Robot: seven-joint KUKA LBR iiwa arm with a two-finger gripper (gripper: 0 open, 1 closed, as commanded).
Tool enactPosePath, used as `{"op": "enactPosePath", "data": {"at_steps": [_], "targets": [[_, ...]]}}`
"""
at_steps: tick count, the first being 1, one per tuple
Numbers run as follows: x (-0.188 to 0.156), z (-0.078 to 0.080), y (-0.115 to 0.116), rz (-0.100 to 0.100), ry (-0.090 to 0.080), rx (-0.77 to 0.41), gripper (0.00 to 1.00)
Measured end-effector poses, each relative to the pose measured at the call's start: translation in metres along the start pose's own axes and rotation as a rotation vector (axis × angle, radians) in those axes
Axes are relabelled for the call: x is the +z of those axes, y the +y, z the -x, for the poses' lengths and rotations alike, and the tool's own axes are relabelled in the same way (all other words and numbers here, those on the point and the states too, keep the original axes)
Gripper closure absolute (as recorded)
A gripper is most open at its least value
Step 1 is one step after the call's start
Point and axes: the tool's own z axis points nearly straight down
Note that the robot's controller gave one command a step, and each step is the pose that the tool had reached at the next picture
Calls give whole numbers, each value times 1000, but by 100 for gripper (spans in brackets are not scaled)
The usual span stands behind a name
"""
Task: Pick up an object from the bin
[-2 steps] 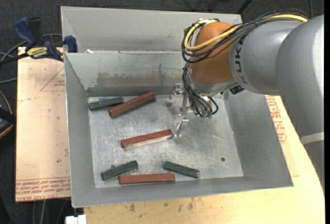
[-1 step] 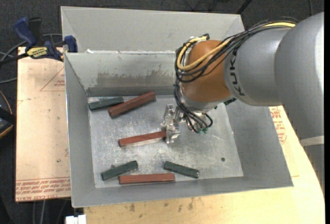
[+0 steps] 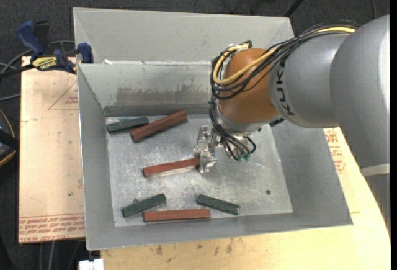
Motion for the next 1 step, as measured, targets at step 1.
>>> {"op": "enactPosePath", "data": {"at_steps": [1], "targets": [[-142, -2, 8, 1, 8, -163, 100]]}}
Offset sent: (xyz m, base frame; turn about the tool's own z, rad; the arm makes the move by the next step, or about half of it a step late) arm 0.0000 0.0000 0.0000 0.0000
